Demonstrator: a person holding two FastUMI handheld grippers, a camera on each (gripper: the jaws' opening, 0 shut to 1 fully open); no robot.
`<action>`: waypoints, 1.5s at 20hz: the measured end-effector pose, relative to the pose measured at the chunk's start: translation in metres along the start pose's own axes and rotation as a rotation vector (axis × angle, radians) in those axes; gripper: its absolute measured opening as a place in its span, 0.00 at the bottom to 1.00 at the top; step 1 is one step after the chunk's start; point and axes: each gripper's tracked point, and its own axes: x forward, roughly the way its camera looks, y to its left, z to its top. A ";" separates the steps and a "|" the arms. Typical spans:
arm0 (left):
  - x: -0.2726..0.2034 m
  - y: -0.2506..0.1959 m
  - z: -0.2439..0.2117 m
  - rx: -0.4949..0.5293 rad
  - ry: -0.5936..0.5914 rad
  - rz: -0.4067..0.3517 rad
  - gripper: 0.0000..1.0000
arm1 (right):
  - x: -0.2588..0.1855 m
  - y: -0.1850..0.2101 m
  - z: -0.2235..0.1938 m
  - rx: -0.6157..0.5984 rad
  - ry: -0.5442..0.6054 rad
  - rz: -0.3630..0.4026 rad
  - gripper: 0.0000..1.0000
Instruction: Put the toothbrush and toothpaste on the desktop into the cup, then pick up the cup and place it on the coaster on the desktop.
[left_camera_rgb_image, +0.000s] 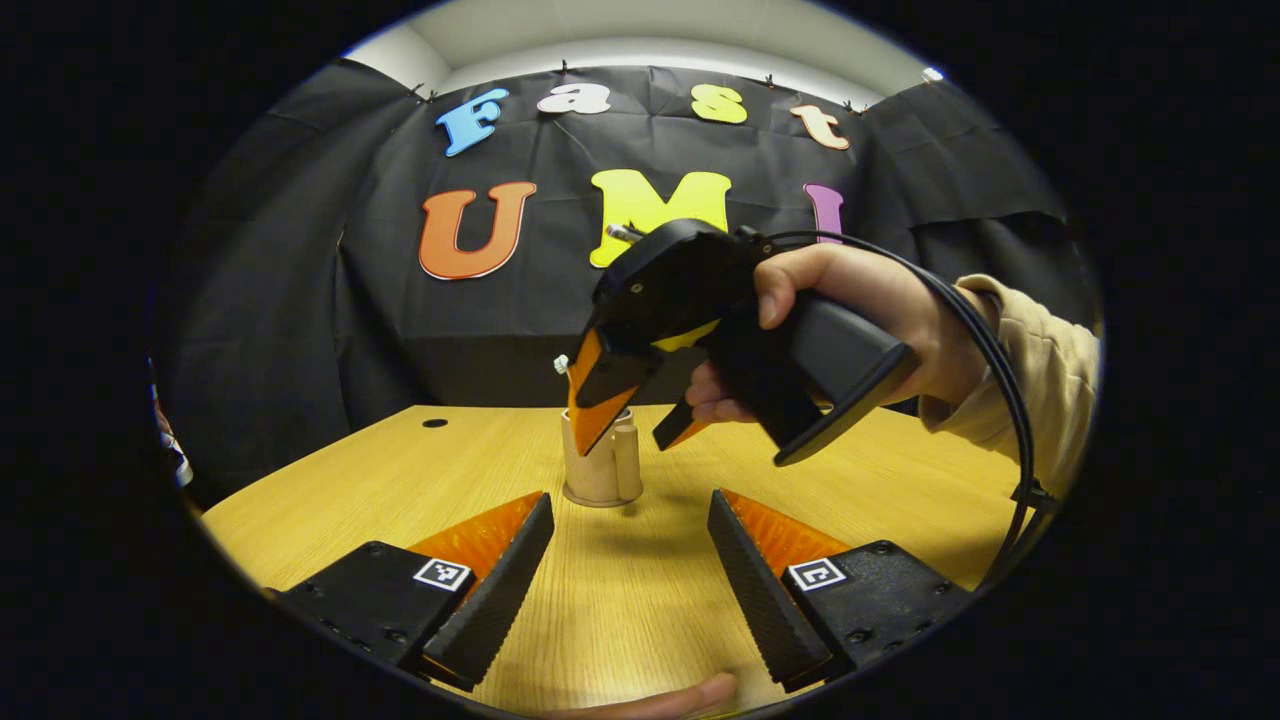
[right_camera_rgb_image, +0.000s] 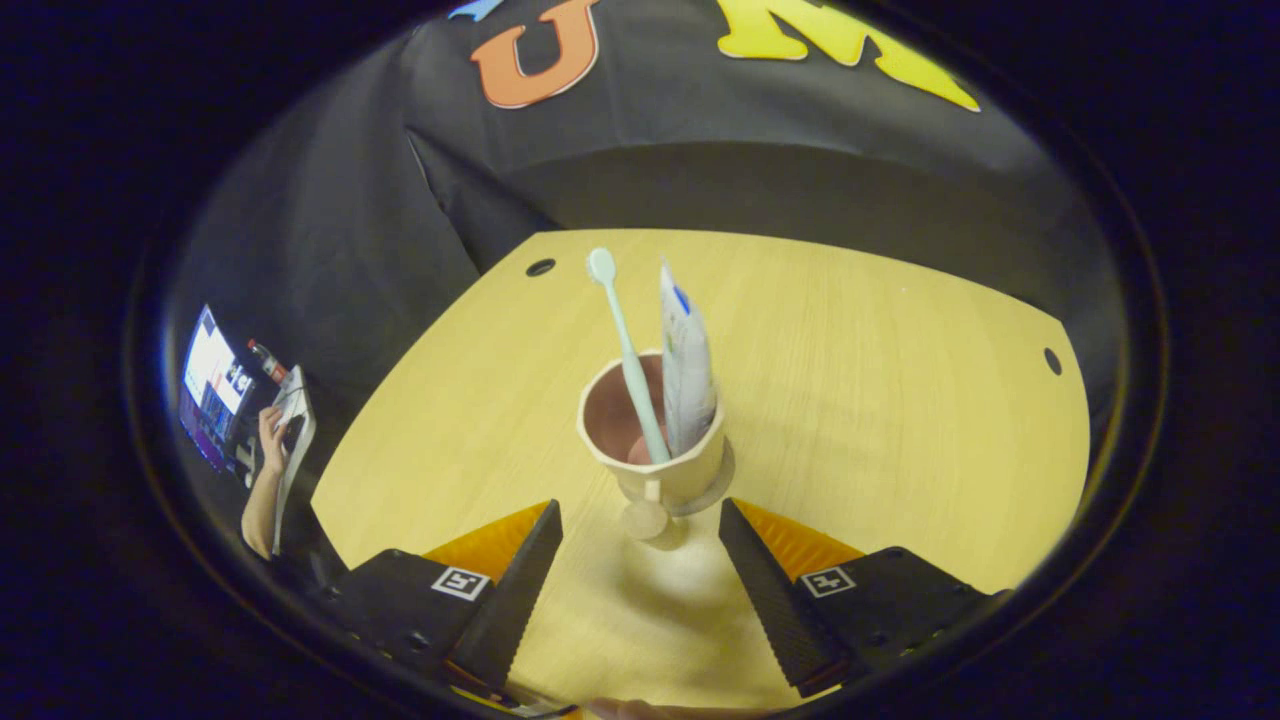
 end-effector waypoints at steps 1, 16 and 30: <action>0.001 0.004 0.001 0.008 0.001 0.016 0.99 | -0.011 -0.004 0.003 0.003 -0.039 0.002 0.96; 0.018 0.005 0.047 -0.019 -0.028 0.147 0.99 | -0.180 -0.126 -0.047 0.043 -0.560 -0.204 0.94; 0.015 -0.020 0.080 -0.005 -0.090 0.131 0.99 | -0.213 -0.159 -0.069 -0.036 -0.832 -0.383 0.96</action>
